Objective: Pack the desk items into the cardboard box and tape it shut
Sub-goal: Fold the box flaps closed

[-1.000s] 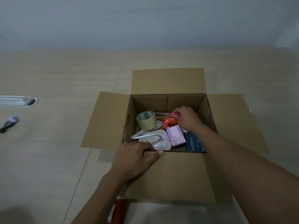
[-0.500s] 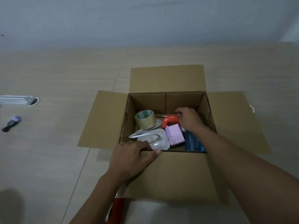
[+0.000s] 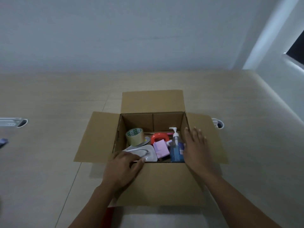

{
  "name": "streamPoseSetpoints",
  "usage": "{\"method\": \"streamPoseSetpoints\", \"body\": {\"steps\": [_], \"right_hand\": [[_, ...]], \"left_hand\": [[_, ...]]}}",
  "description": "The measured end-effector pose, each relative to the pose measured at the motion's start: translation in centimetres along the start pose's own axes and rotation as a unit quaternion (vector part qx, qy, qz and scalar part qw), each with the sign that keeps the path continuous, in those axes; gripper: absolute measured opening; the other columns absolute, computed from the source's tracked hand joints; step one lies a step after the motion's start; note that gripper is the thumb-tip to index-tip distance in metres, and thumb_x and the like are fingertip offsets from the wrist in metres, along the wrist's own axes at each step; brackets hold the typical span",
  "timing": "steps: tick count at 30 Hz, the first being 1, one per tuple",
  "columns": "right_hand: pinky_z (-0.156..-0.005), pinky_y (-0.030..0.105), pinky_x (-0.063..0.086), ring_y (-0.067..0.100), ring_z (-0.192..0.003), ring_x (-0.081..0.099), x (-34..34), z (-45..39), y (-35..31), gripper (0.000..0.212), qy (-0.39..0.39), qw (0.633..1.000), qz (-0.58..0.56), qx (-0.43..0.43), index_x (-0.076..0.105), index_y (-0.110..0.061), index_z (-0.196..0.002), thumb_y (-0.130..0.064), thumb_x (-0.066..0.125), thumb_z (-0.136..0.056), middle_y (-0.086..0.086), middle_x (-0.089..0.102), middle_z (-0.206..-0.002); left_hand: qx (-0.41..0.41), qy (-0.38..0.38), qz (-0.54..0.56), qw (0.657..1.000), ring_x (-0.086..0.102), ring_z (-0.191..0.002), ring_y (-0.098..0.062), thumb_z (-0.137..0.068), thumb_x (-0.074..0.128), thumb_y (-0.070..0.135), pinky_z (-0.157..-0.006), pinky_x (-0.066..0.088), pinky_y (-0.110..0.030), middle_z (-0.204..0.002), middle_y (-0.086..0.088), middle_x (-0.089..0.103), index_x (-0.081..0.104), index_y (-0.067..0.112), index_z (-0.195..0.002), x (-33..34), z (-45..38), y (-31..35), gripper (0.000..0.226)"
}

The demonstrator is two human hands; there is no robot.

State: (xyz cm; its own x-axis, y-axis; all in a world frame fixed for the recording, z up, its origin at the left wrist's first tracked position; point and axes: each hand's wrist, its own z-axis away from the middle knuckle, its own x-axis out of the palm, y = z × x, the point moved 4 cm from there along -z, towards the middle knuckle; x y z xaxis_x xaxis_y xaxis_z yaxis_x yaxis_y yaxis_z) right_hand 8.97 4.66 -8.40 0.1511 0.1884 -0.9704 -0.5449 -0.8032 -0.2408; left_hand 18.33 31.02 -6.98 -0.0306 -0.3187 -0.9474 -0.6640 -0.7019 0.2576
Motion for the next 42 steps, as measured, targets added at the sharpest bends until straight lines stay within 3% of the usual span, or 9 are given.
{"method": "streamPoseSetpoints", "body": {"steps": [2,4,5,7,9,11,31,38,42], "right_hand": [[-0.125,0.041,0.004,0.029,-0.155,-0.002,-0.3,0.1,0.5,0.077,-0.019,1.000,-0.017,-0.005,0.003,-0.015,-0.160,-0.018,0.050,-0.099,0.011,0.000,-0.168],[-0.125,0.039,0.001,0.027,-0.154,-0.007,-0.3,0.3,0.5,0.079,-0.029,0.999,-0.036,-0.005,-0.002,-0.015,-0.159,-0.014,0.049,-0.099,0.010,-0.006,-0.168],[-0.125,0.038,0.001,0.026,-0.154,-0.009,-0.2,0.3,0.5,0.080,-0.034,0.998,-0.047,-0.002,-0.003,-0.015,-0.159,-0.012,0.049,-0.099,0.009,-0.008,-0.167],[-0.126,0.037,0.002,0.025,-0.154,-0.010,0.0,0.4,0.5,0.081,-0.036,0.997,-0.069,0.000,-0.003,-0.015,-0.159,-0.009,0.049,-0.098,0.008,-0.009,-0.168],[-0.126,0.037,0.004,0.024,-0.154,-0.009,0.1,0.4,0.6,0.081,-0.032,0.995,-0.098,0.000,-0.002,-0.014,-0.160,-0.009,0.051,-0.098,0.007,-0.008,-0.168],[-0.126,0.038,0.005,0.022,-0.154,-0.008,0.4,0.5,0.9,0.081,-0.033,0.993,-0.117,0.000,-0.003,-0.015,-0.160,-0.009,0.051,-0.099,0.006,-0.007,-0.168],[-0.124,0.041,0.018,0.022,-0.154,0.007,-1.7,11.2,10.3,0.069,-0.010,0.990,-0.137,0.026,0.005,-0.014,-0.159,-0.008,0.043,-0.101,0.007,0.008,-0.168],[-0.120,0.044,0.023,0.030,-0.150,0.025,-1.7,10.7,12.6,0.061,-0.001,0.963,-0.242,0.115,0.030,-0.007,-0.152,-0.044,0.033,-0.104,0.012,0.029,-0.161],[-0.123,0.041,0.014,0.026,-0.152,0.020,-1.3,9.9,14.6,0.056,-0.023,0.941,-0.281,0.185,0.029,-0.008,-0.155,-0.039,0.027,-0.107,0.012,0.024,-0.163]], "left_hand": [[-0.036,0.042,-0.045,0.997,0.045,-0.136,-0.015,-0.096,0.038,0.055,-0.120,0.006,-0.041,-0.139,0.007,0.060,0.065,0.037,-0.123,0.1,-0.6,-0.7,0.042],[-0.106,0.036,-0.077,0.991,0.013,-0.153,-0.026,-0.097,0.036,0.051,-0.115,-0.022,-0.047,-0.163,-0.002,0.026,0.041,0.036,-0.148,0.1,-1.5,-2.1,0.054],[-0.138,0.014,-0.073,0.988,0.000,-0.154,-0.029,-0.099,0.032,0.052,-0.113,-0.024,-0.050,-0.167,-0.004,0.012,0.026,0.036,-0.155,0.3,-1.9,-3.0,0.058],[-0.179,-0.031,-0.038,0.983,-0.006,-0.153,-0.031,-0.103,0.029,0.049,-0.118,-0.007,-0.057,-0.168,-0.006,0.002,0.014,0.032,-0.158,1.1,-2.5,-4.2,0.059],[-0.187,-0.041,0.002,0.981,0.008,-0.153,-0.031,-0.104,0.033,0.039,-0.119,0.017,-0.055,-0.167,-0.007,0.009,0.021,0.023,-0.158,1.5,-2.7,-4.6,0.057],[-0.191,-0.033,0.023,0.981,0.014,-0.152,-0.030,-0.104,0.036,0.031,-0.117,0.023,-0.051,-0.166,-0.007,0.014,0.024,0.017,-0.157,1.6,-2.6,-4.5,0.056],[-0.167,-0.063,0.049,0.983,0.001,-0.154,-0.023,-0.105,0.030,0.035,-0.123,0.009,-0.048,-0.168,-0.002,0.003,0.011,0.022,-0.159,2.9,5.8,5.9,0.059],[-0.211,-0.043,0.094,0.972,0.010,-0.153,-0.019,-0.104,0.029,0.047,-0.122,0.010,-0.046,-0.166,-0.001,0.015,0.017,0.023,-0.159,2.4,5.7,3.5,0.060],[-0.299,-0.076,0.107,0.945,0.005,-0.154,-0.025,-0.102,0.019,0.056,-0.120,0.005,-0.056,-0.167,-0.002,0.009,0.015,0.026,-0.158,2.6,5.4,-0.6,0.064]]}}
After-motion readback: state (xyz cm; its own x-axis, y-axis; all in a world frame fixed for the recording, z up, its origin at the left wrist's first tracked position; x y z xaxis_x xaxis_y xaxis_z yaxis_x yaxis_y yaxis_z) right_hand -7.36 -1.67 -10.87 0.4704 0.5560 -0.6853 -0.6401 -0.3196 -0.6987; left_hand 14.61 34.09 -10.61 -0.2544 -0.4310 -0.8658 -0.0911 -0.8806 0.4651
